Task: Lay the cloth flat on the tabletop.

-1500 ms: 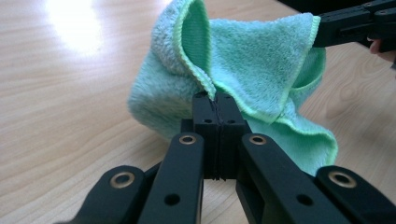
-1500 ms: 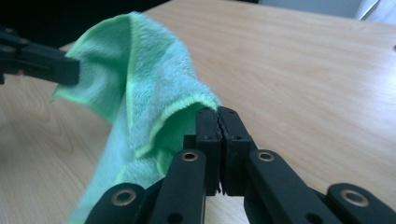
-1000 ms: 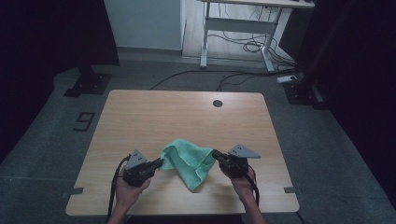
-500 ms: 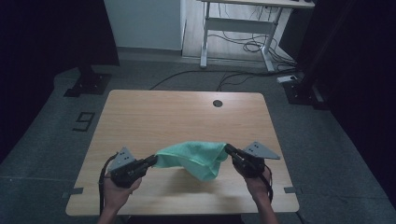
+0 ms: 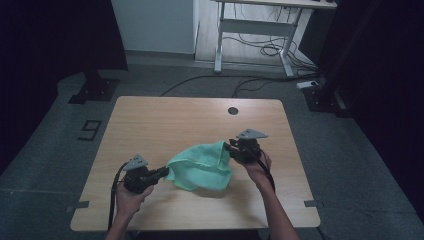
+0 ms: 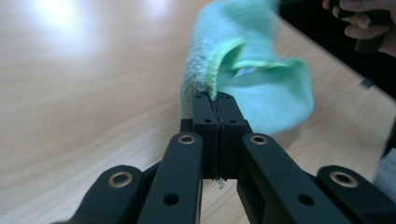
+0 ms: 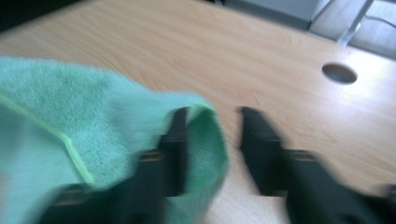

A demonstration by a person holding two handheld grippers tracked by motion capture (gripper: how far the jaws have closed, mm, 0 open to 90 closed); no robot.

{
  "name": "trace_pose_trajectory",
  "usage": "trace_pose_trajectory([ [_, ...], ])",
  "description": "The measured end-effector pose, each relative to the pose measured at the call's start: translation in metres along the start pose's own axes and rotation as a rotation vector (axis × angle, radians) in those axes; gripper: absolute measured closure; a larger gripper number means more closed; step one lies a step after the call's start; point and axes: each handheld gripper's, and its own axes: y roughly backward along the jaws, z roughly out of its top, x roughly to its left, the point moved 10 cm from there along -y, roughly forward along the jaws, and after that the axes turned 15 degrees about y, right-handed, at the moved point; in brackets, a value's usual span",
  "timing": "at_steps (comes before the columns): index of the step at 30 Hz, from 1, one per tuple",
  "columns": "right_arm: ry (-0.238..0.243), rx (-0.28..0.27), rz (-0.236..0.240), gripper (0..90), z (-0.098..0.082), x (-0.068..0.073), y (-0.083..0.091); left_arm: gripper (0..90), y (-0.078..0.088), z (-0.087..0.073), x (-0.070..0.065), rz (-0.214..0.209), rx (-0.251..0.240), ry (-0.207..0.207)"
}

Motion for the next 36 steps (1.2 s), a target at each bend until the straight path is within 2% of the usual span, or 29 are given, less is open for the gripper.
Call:
trace_pose_trajectory([
  [1, -0.008, 0.02, -0.013, 52.3, -0.005, -0.001, -0.008, 88.6, -0.003, -0.003, 0.003, 0.008, 0.014, 0.001],
  [2, -0.018, 0.027, -0.027, 50.4, -0.008, -0.001, -0.01, 88.6, -0.007, -0.006, 0.005, 0.013, 0.029, 0.0],
  [3, -0.026, 0.01, -0.031, 49.7, -0.009, 0.001, -0.01, 88.6, -0.01, -0.009, 0.007, 0.018, 0.041, -0.002],
  [5, -0.02, -0.026, -0.035, 50.1, -0.01, 0.007, -0.003, 88.5, -0.015, -0.013, 0.009, 0.021, 0.057, 0.003],
  [7, -0.014, -0.036, -0.025, 51.6, -0.012, 0.011, 0.001, 88.5, -0.017, -0.015, 0.01, 0.021, 0.064, 0.005],
  [8, -0.002, -0.048, 0.0, 54.0, -0.013, 0.017, 0.004, 88.5, -0.017, -0.016, 0.011, 0.021, 0.07, 0.009],
  [9, 0.014, -0.036, 0.026, 55.2, -0.019, 0.026, 0.004, 88.4, -0.017, -0.017, 0.011, 0.023, 0.076, 0.009],
  [11, 0.03, -0.01, 0.052, 55.5, -0.025, 0.034, -0.003, 88.3, -0.016, -0.017, 0.011, 0.023, 0.072, 0.009],
  [13, 0.042, 0.028, 0.072, 55.4, -0.032, 0.041, -0.014, 88.3, -0.015, -0.016, 0.011, 0.025, 0.067, 0.013],
  [14, 0.042, 0.028, 0.072, 55.4, -0.032, 0.041, -0.014, 88.2, -0.015, -0.016, 0.011, 0.025, 0.067, 0.013],
  [16, 0.07, 0.075, 0.105, 54.2, -0.041, 0.053, -0.03, 88.2, -0.015, -0.017, 0.014, 0.025, 0.067, 0.019],
  [19, 0.101, 0.112, 0.118, 52.2, -0.049, 0.06, -0.04, 88.2, -0.015, -0.018, 0.016, 0.025, 0.069, 0.027],
  [21, 0.106, 0.124, 0.112, 51.2, -0.051, 0.061, -0.042, 88.2, -0.015, -0.019, 0.017, 0.025, 0.07, 0.029],
  [22, 0.116, 0.148, 0.097, 51.9, -0.058, 0.061, -0.045, 88.1, -0.015, -0.019, 0.018, 0.024, 0.068, 0.034],
  [25, 0.122, 0.173, 0.084, 62.2, -0.064, 0.06, -0.045, 88.0, -0.014, -0.02, 0.018, 0.027, 0.068, 0.035],
  [27, 0.129, 0.195, 0.086, 75.3, -0.067, 0.059, -0.044, 88.0, -0.015, -0.02, 0.019, 0.029, 0.07, 0.034],
  [29, 0.115, 0.204, 0.081, 85.6, -0.068, 0.057, -0.042, 88.1, -0.015, -0.02, 0.02, 0.03, 0.071, 0.034],
  [31, 0.081, 0.178, 0.077, 87.2, -0.061, 0.053, -0.035, 88.2, -0.012, -0.019, 0.021, 0.029, 0.064, 0.038],
  [36, 0.034, 0.087, 0.057, 87.1, -0.039, 0.048, -0.011, 88.2, -0.001, -0.016, 0.019, 0.013, 0.039, 0.046],
])
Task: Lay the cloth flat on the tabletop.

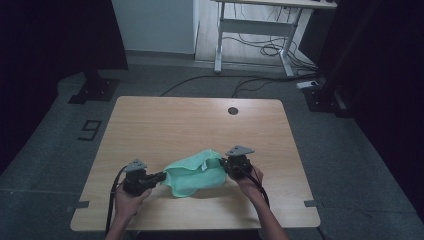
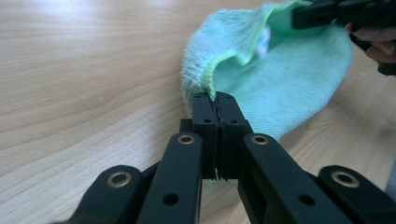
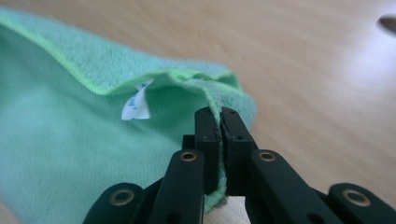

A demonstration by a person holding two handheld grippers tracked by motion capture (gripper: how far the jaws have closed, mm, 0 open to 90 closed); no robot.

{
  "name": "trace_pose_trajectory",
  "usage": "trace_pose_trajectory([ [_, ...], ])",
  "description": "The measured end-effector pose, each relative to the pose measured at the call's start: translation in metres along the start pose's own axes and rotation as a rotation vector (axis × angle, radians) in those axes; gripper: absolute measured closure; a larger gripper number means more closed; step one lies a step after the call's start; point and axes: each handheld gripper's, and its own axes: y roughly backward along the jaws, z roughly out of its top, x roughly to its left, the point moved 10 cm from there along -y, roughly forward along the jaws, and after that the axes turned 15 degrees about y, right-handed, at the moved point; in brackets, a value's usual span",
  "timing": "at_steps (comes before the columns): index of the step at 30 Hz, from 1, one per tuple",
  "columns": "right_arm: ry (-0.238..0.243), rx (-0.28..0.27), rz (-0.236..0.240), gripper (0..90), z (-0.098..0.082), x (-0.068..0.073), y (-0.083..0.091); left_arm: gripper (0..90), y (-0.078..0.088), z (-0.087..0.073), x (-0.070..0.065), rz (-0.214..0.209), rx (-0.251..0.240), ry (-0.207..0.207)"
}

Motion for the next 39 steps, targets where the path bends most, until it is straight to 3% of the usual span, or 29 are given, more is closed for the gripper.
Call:
trace_pose_trajectory([
  [6, -0.01, -0.122, -0.025, 87.1, 0.03, -0.007, 0.041, 88.3, 0.026, 0.004, -0.005, -0.043, -0.058, 0.019],
  [9, -0.023, -0.153, -0.038, 87.1, 0.037, -0.013, 0.052, 88.3, 0.033, 0.004, -0.005, -0.051, -0.072, 0.024],
  [10, -0.042, -0.181, -0.055, 87.1, 0.043, -0.02, 0.062, 88.3, 0.038, 0.005, -0.006, -0.053, -0.083, 0.025],
  [15, -0.065, -0.208, -0.098, 87.1, 0.048, -0.035, 0.072, 88.3, 0.047, 0.005, -0.011, -0.069, -0.096, 0.017],
  [18, -0.076, -0.206, -0.104, 86.8, 0.046, -0.044, 0.064, 88.1, 0.046, 0.002, -0.012, -0.072, -0.09, 0.017],
  [20, -0.106, -0.181, -0.093, 84.9, 0.039, -0.051, 0.049, 87.7, 0.041, -0.002, -0.01, -0.078, -0.074, 0.029],
  [22, -0.144, -0.142, -0.056, 67.9, 0.027, -0.056, 0.028, 86.8, 0.023, -0.015, 0.0, -0.071, -0.021, 0.072],
  [23, -0.157, -0.098, -0.062, 58.1, 0.019, -0.06, 0.017, 86.7, 0.015, -0.021, 0.005, -0.073, 0.008, 0.098],
  [24, -0.175, -0.05, -0.095, 54.6, 0.008, -0.065, 0.008, 86.7, 0.015, -0.021, 0.005, -0.073, 0.008, 0.098],
  [25, -0.19, -0.04, -0.113, 51.8, 0.001, -0.066, 0.005, 86.8, 0.005, -0.028, 0.009, -0.053, 0.043, 0.092],
  [28, -0.202, -0.057, -0.133, 49.1, -0.004, -0.064, 0.007, 87.0, -0.001, -0.033, 0.009, -0.037, 0.063, 0.075],
  [29, -0.2, -0.074, -0.14, 47.5, -0.009, -0.058, 0.015, 87.0, -0.004, -0.035, 0.006, -0.037, 0.074, 0.064],
  [34, -0.172, -0.074, -0.115, 47.1, -0.024, -0.041, 0.03, 83.5, -0.007, -0.038, 0.004, -0.008, 0.09, 0.028],
  [36, -0.166, -0.07, -0.1, 47.0, -0.031, -0.034, 0.032, 77.9, -0.006, -0.035, 0.004, 0.002, 0.075, 0.012],
  [39, -0.158, -0.068, -0.08, 47.0, -0.04, -0.022, 0.033, 60.8, 0.0, -0.029, 0.003, 0.014, 0.07, -0.012],
])
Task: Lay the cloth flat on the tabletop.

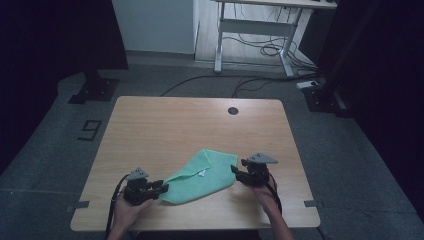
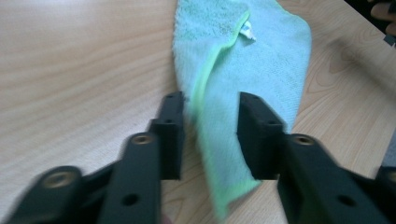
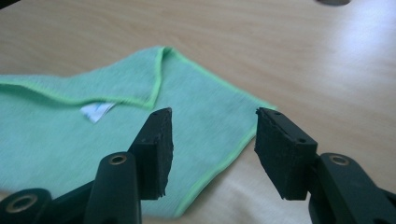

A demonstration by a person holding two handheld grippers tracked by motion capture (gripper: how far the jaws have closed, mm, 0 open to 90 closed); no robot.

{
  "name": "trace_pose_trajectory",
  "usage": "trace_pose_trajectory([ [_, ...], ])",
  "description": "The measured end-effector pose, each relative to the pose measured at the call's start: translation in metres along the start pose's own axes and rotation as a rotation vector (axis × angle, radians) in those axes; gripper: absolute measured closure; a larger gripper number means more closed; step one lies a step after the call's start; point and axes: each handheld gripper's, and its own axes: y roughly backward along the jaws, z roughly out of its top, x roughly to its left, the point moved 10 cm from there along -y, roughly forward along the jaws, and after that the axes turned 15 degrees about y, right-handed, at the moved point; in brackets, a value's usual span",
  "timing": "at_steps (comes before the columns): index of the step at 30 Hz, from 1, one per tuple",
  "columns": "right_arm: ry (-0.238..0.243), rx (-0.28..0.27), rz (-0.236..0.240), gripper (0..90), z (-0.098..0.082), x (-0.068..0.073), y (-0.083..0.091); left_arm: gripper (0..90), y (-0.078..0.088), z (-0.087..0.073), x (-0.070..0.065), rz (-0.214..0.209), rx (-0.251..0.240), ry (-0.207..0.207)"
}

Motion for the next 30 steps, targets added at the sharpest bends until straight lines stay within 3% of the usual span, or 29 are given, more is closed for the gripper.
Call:
trace_pose_trajectory([
  [2, 0.01, 0.003, 0.012, 47.0, -0.006, 0.006, 0.0, 56.3, 0.004, 0.004, 0.0, 0.02, -0.02, -0.01],
  [4, 0.023, -0.001, 0.018, 46.9, -0.009, 0.01, 0.0, 52.3, 0.014, 0.014, -0.004, 0.048, -0.073, -0.036],
  [5, 0.023, -0.001, 0.018, 46.9, -0.009, 0.01, 0.0, 50.6, 0.014, 0.014, -0.004, 0.048, -0.073, -0.036],
  [6, 0.03, -0.003, 0.025, 47.0, -0.011, 0.013, 0.0, 48.6, 0.015, 0.019, -0.01, 0.069, -0.091, -0.063],
  [11, 0.013, -0.026, 0.047, 47.2, -0.012, 0.017, 0.002, 41.5, 0.006, 0.029, -0.022, 0.075, -0.105, -0.075],
  [16, 0.037, -0.027, 0.052, 47.2, -0.013, 0.021, 0.003, 41.0, -0.026, 0.045, -0.033, 0.094, -0.067, -0.134],
  [19, 0.033, -0.032, 0.052, 47.2, -0.013, 0.021, 0.003, 41.4, -0.047, 0.052, -0.035, 0.09, -0.041, -0.141],
  [24, 0.028, -0.046, 0.044, 47.9, -0.011, 0.022, 0.005, 39.6, -0.085, 0.057, -0.039, 0.06, 0.0, -0.096],
  [28, 0.035, -0.058, 0.048, 48.0, -0.009, 0.024, 0.005, 39.9, -0.11, 0.053, -0.039, 0.078, 0.041, -0.112],
  [30, 0.036, -0.06, 0.048, 48.0, -0.009, 0.025, 0.005, 40.0, -0.114, 0.052, -0.039, 0.081, 0.047, -0.113],
])
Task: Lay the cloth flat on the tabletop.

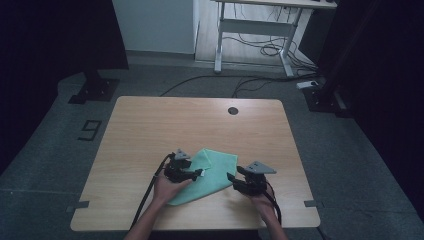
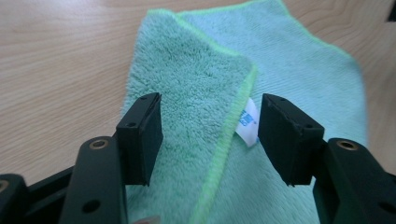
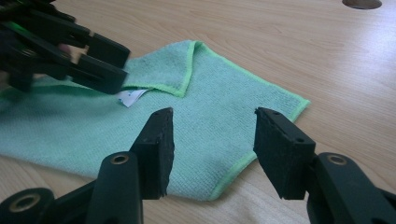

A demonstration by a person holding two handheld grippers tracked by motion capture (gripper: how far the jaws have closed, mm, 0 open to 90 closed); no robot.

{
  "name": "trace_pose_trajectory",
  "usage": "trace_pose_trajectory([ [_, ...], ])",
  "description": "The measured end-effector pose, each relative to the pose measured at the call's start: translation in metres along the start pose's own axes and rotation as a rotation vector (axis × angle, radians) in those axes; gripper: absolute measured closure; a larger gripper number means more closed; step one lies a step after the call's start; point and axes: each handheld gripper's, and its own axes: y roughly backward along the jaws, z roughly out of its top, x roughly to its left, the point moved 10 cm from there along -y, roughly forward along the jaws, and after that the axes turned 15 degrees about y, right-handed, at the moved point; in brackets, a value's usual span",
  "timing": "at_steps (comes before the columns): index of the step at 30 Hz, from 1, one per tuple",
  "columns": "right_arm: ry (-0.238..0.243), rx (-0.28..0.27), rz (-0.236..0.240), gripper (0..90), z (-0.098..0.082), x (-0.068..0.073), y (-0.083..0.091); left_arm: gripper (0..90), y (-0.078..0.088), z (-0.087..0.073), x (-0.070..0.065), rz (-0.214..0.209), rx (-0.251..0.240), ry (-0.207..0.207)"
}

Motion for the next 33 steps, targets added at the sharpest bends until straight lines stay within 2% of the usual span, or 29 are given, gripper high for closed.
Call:
trace_pose_trajectory([
  [2, 0.001, 0.002, 0.003, 48.0, 0.0, 0.001, -0.001, 40.7, -0.008, -0.002, 0.002, 0.014, 0.01, 0.001],
  [6, 0.0, 0.006, 0.002, 48.0, -0.001, 0.002, -0.002, 45.0, -0.012, -0.001, 0.003, 0.047, 0.004, -0.01],
  [9, 0.0, 0.004, 0.001, 48.1, -0.001, 0.001, -0.001, 47.8, -0.013, -0.001, 0.005, 0.062, 0.007, -0.001],
  [12, -0.005, -0.001, -0.001, 48.5, 0.0, 0.0, 0.001, 59.2, -0.014, -0.001, 0.008, 0.09, 0.003, -0.008],
  [17, -0.01, 0.004, -0.002, 48.6, -0.001, 0.001, 0.001, 72.2, -0.013, -0.001, 0.012, 0.082, -0.013, 0.009],
  [18, -0.011, 0.006, -0.001, 48.5, -0.002, 0.002, 0.001, 72.2, -0.012, -0.001, 0.013, 0.079, -0.021, 0.013],
  [19, -0.011, 0.007, -0.002, 48.6, -0.002, 0.002, 0.001, 78.0, -0.01, 0.0, 0.013, 0.066, -0.032, 0.025],
  [22, -0.008, 0.009, -0.002, 48.6, -0.003, 0.002, 0.001, 85.1, -0.001, 0.004, 0.011, 0.039, -0.064, 0.039],
  [25, -0.013, 0.009, -0.003, 48.6, -0.003, 0.002, 0.002, 87.6, 0.008, 0.009, 0.01, 0.023, -0.092, 0.047],
  [26, -0.018, 0.007, 0.002, 48.7, -0.003, 0.002, 0.004, 88.0, 0.018, 0.016, 0.013, 0.019, -0.113, 0.052],
  [29, -0.026, 0.001, 0.016, 48.9, -0.002, 0.002, 0.004, 88.3, 0.028, 0.022, 0.018, 0.029, -0.128, 0.05],
  [30, -0.026, 0.002, 0.017, 48.9, -0.002, 0.002, 0.004, 88.4, 0.035, 0.028, 0.026, 0.051, -0.141, 0.046],
  [32, -0.026, 0.005, 0.018, 49.0, -0.003, 0.003, 0.004, 88.4, 0.039, 0.033, 0.034, 0.057, -0.148, 0.055],
  [33, -0.026, 0.005, 0.018, 49.0, -0.003, 0.003, 0.004, 88.4, 0.039, 0.033, 0.034, 0.057, -0.148, 0.055],
])
